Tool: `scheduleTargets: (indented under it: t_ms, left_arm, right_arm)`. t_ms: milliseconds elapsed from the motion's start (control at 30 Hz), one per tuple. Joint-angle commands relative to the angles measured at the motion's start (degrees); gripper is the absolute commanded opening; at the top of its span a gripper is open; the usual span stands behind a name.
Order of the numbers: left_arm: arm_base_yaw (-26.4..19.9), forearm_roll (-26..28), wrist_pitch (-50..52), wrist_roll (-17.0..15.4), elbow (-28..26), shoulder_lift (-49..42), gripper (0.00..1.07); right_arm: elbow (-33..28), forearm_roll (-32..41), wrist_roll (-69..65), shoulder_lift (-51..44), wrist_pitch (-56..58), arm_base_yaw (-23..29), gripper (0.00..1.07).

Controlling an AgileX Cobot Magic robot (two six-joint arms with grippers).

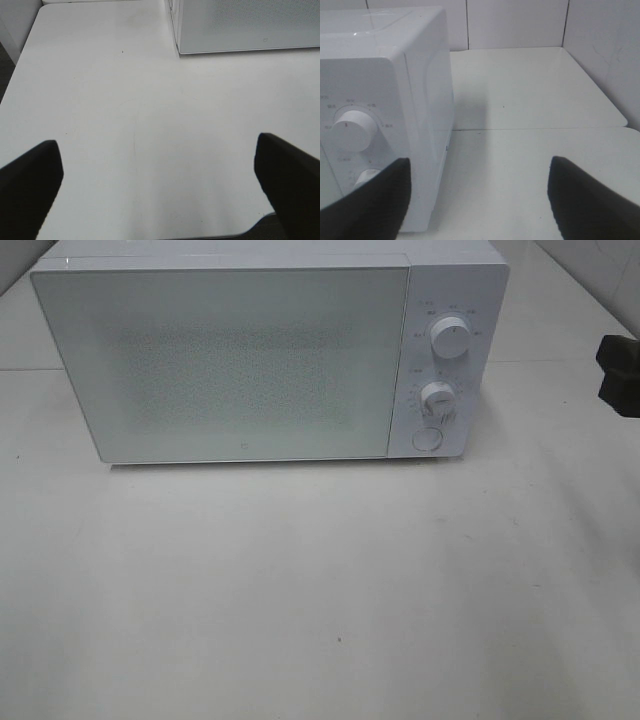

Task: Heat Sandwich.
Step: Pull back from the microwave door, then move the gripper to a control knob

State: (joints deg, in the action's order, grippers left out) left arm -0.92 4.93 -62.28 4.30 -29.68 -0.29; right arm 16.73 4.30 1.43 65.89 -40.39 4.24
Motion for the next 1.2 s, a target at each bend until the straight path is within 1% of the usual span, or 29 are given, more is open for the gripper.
scheduleTargets:
  t_ms: [33, 233, 267, 300, 400, 433, 467, 533, 567, 600, 633, 700, 733, 767, 833, 867, 900, 1000, 1033, 1067, 1167, 1200]
  left_arm:
    - [-0.06, 0.52, 0.86, -0.17, -0.06, -0.86, 1.0]
    - [-0.06, 0.52, 0.86, -0.17, -0.06, -0.86, 1.0]
    - [-0.06, 0.52, 0.86, -0.17, -0.06, -0.86, 1.0]
    - [-0.06, 0.52, 0.86, -0.17, -0.06, -0.86, 1.0]
    - [-0.06, 0.52, 0.86, -0.17, -0.06, -0.86, 1.0]
    - [-0.06, 0.52, 0.86, -0.17, -0.06, -0.86, 1.0]
    - [-0.06, 0.52, 0.86, -0.17, -0.06, -0.86, 1.0]
    - [-0.06, 0.52, 0.86, -0.17, -0.06, -0.86, 1.0]
    - [-0.06, 0.52, 0.86, -0.17, -0.06, -0.86, 1.0]
    - [-0.06, 0.52, 0.86, -0.17, -0.06, -0.86, 1.0]
    - [-0.06, 0.52, 0.86, -0.17, -0.06, -0.86, 1.0]
    - [-0.06, 0.52, 0.86, -0.17, -0.06, -0.86, 1.0]
    - [-0.06, 0.52, 0.86, -0.17, -0.06, -0.86, 1.0]
    - [-0.06, 0.52, 0.86, -0.17, -0.06, -0.86, 1.0]
    - [-0.06, 0.52, 0.86, -0.17, -0.06, -0.86, 1.0]
    - [-0.06, 0.52, 0.86, -0.17, -0.06, -0.86, 1.0]
    - [-0.06, 0.52, 0.86, -0.17, -0.06, -0.86, 1.0]
    - [-0.06, 0.52, 0.86, -0.17, -0.06, -0.86, 1.0]
    - [-0.06, 0.52, 0.86, -0.17, -0.06, -0.86, 1.0]
    - [-0.06, 0.52, 0.86, -0.17, -0.06, -0.86, 1.0]
    - [-0.06, 0.52, 0.86, -0.17, -0.06, -0.86, 1.0]
    - [-0.06, 0.52, 0.86, -0.17, -0.06, -0.86, 1.0]
  right_arm:
    - [-1.09, 3.15, 0.92, -0.11, -4.01, -0.06, 0.74]
    - [-2.23, 3.9, 0.86, 1.15, -5.44, -0.06, 0.74]
    - [-2.35, 3.95, 0.86, 1.89, -6.07, 0.57, 0.74]
    - [-2.81, 5.33, 1.55, 3.32, -7.85, 2.86, 0.74]
    - [-3.32, 8.82, 5.21, 5.56, -10.43, 6.88, 0.74]
    - [-3.32, 8.82, 5.21, 5.56, -10.43, 6.88, 0.74]
    - [-3.5, 12.61, 8.31, 7.1, -12.26, 10.26, 0.74]
    - [-3.5, 15.93, 10.54, 8.42, -14.27, 13.24, 0.74]
    - [-3.5, 15.93, 10.54, 8.42, -14.27, 13.24, 0.74]
    - [-3.5, 19.08, 12.15, 9.63, -16.39, 16.33, 0.74]
    - [-3.5, 20.57, 12.66, 10.26, -17.42, 17.88, 0.74]
    - [-3.5, 23.2, 13.18, 11.63, -19.37, 20.57, 0.74]
    - [-3.5, 23.2, 13.18, 11.63, -19.37, 20.57, 0.74]
    - [-3.44, 25.55, 13.58, 13.06, -21.2, 23.2, 0.74]
    - [-3.15, 28.02, 14.44, 14.44, -22.46, 25.95, 0.74]
    - [-3.15, 30.08, 14.61, 15.99, -24.58, 28.71, 0.74]
    - [-3.15, 30.08, 14.61, 15.99, -24.58, 28.71, 0.74]
    - [-3.15, 33.46, 14.61, 18.05, -26.87, 32.09, 0.74]
    - [-3.15, 33.46, 14.61, 18.05, -26.87, 32.09, 0.74]
    - [-3.15, 36.15, 14.61, 19.37, -27.96, 34.55, 0.74]
    - [-1.72, 40.85, 15.47, 21.89, -28.82, 38.56, 0.74]
    - [-1.72, 40.85, 15.47, 21.89, -28.82, 38.56, 0.74]
